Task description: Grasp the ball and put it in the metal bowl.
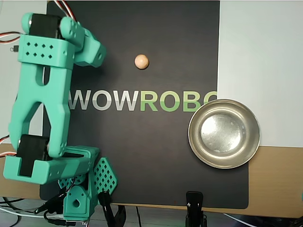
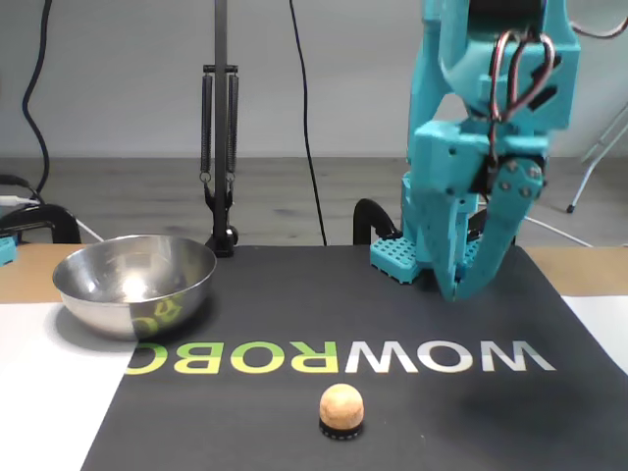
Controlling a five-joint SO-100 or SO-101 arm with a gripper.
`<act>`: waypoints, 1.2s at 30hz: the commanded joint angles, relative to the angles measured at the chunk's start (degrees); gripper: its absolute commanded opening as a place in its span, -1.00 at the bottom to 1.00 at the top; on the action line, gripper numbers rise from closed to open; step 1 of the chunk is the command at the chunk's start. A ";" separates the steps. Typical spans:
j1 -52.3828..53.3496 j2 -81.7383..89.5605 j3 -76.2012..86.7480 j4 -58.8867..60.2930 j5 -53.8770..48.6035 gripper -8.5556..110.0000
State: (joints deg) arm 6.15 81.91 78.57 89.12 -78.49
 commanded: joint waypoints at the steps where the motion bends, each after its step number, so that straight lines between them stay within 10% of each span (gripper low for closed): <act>1: 1.23 -0.09 -1.93 0.44 -3.60 -0.85; 36: 9.49 0.26 -2.11 -0.26 -16.44 -0.85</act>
State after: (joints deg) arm 15.29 81.56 78.57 89.12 -93.25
